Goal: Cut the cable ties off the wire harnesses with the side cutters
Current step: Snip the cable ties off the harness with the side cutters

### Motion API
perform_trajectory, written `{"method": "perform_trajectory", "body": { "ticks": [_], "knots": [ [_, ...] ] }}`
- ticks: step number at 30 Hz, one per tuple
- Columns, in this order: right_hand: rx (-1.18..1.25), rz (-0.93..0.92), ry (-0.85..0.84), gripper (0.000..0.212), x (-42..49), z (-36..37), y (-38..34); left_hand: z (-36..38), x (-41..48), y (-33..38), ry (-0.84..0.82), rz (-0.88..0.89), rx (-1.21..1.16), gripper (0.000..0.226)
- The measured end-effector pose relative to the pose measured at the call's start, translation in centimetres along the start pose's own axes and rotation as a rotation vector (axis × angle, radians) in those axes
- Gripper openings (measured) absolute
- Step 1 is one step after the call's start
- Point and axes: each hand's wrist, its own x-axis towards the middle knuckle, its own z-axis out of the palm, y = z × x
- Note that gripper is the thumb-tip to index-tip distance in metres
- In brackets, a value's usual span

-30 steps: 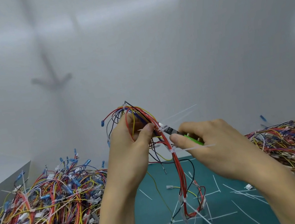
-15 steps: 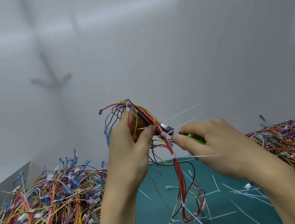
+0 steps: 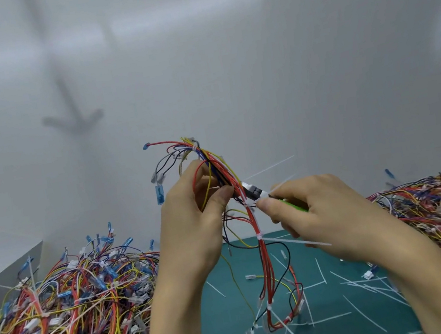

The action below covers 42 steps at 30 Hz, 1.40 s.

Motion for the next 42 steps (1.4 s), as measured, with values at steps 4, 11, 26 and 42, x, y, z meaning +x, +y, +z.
{"method": "perform_trajectory", "body": {
  "ticks": [4,11,26,42],
  "knots": [
    [0.012,0.017,-0.010,0.056,0.01,-0.09,-0.14,0.00,-0.01,0.06,0.001,-0.008,-0.015,0.019],
    [0.027,0.031,-0.020,0.057,-0.05,-0.23,-0.26,0.15,-0.05,0.19,0.009,0.020,0.053,0.018],
    [0.044,0.043,-0.024,0.055,0.06,-0.28,-0.18,0.41,-0.10,-0.03,0.018,0.058,0.104,0.017],
    [0.110,0.057,-0.062,0.049,0.05,-0.17,-0.09,0.25,-0.22,-0.01,0.035,0.121,0.191,0.034]
  ]
}}
